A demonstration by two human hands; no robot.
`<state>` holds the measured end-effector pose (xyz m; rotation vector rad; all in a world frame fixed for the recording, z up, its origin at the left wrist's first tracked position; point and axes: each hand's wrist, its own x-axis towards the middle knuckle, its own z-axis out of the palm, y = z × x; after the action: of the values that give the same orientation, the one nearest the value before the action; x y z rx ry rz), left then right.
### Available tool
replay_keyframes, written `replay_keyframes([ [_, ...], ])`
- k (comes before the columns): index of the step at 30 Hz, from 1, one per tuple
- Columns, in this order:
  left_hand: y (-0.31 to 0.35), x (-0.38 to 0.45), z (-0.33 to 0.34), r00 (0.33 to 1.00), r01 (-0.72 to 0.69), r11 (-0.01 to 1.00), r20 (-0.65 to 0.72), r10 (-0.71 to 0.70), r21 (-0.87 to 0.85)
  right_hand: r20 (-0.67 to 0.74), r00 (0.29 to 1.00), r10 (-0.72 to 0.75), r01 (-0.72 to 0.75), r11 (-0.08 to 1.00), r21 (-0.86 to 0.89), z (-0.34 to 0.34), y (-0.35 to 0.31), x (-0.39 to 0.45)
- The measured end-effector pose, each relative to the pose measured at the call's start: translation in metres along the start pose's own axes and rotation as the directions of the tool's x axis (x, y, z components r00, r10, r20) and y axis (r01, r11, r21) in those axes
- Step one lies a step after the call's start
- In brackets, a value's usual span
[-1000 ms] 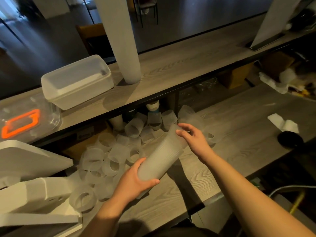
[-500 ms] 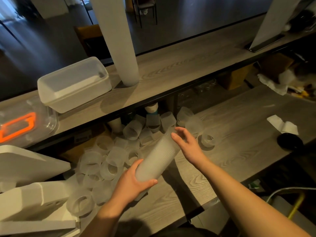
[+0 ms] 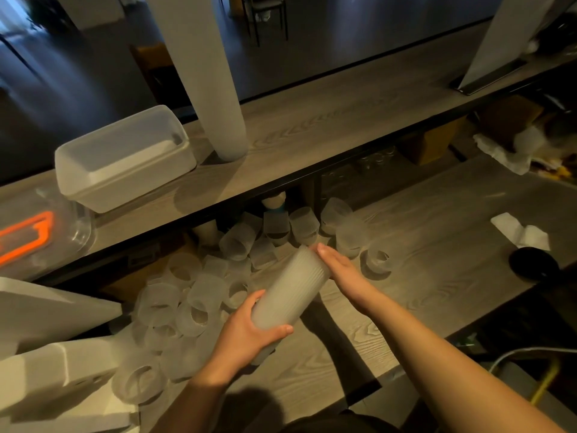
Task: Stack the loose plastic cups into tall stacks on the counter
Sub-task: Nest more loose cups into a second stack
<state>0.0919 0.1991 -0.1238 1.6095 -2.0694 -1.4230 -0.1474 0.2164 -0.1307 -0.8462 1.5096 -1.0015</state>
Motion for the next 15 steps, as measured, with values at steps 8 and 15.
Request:
replay_keyframes([
  [8, 0.010, 0.013, 0.010, 0.999, -0.001, 0.996, -0.052, -0.003, -0.091, -0.494, 0.863, -0.108, -0.021, 0.968, -0.248, -0.042, 0.036, 0.019],
  [15, 0.012, 0.014, 0.017, 0.998, -0.004, 0.991, -0.064, -0.004, -0.131, -0.669, 0.720, -0.186, -0.222, 0.852, -0.475, -0.086, 0.067, 0.038],
])
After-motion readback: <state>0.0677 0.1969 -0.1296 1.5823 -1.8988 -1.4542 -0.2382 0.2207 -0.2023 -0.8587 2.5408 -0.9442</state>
